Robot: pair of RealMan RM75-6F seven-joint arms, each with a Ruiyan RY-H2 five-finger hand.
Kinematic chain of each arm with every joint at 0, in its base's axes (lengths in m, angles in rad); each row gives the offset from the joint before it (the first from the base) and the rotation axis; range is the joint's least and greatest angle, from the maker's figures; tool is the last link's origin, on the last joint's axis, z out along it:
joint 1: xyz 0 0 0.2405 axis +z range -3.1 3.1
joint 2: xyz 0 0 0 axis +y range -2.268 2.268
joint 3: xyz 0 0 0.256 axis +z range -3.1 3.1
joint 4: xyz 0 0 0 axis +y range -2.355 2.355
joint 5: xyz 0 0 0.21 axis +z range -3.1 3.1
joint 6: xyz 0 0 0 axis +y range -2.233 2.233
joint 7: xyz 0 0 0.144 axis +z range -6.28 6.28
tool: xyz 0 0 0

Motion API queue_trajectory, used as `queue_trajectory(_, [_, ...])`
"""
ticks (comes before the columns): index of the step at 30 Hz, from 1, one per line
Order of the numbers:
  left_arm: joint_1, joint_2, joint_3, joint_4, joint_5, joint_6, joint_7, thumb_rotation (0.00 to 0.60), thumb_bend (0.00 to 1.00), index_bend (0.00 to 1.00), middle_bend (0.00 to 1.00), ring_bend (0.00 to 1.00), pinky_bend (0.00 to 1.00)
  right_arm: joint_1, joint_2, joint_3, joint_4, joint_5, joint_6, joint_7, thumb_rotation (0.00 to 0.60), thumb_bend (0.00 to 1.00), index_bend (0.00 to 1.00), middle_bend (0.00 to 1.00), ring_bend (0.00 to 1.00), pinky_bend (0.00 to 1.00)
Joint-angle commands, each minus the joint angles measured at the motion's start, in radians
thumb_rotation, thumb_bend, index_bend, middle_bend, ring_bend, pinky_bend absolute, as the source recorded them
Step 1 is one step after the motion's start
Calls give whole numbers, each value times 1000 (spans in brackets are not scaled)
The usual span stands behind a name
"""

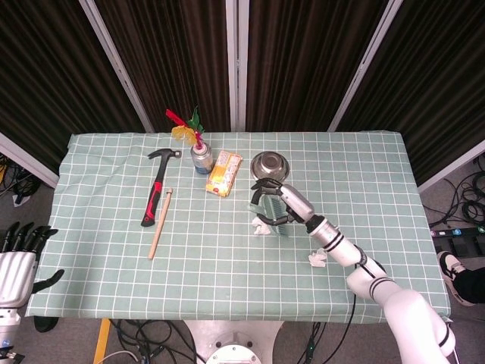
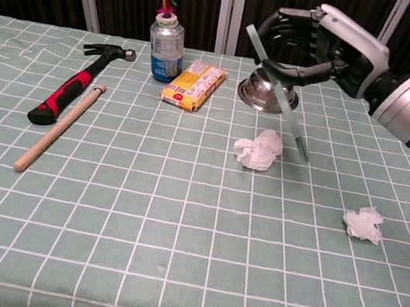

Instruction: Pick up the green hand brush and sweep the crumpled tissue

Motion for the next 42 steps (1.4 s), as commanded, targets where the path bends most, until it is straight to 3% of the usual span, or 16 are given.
queue_trajectory(1, [-3,-2,1,6,3,-4,-7,600,131,215,184,99,61,-112,138,6,-237,37,62,-225,600,585,657,646,247,164])
queue_trajectory(9, [-14,-11,2,30,13,-17,-32,600,131,214,185,99,61,-312,362,-46,-669,136,72,-574,600,624,657,646,247,153])
queue_trajectory(15, [-21,-13,3,43,21,-23,-46,600,132,215,184,99,61,-416,367,-72,-756,174,91,-718,600,628,657,646,247,127])
queue_trajectory(20, [-23,-19,4,58,22,-26,-64,600,132,215,184,99,61,-470,305,-69,-739,188,88,-812,600,633,657,646,247,105])
queue_trajectory(28, [-23,-28,3,85,31,-15,-92,600,131,215,185,99,61,-467,154,-11,-631,182,42,-860,600,646,657,646,247,13])
queue_trajectory(42, [-10,-36,11,105,33,1,-114,600,132,215,184,99,61,-320,-83,184,-431,235,-105,-866,600,647,657,646,247,0])
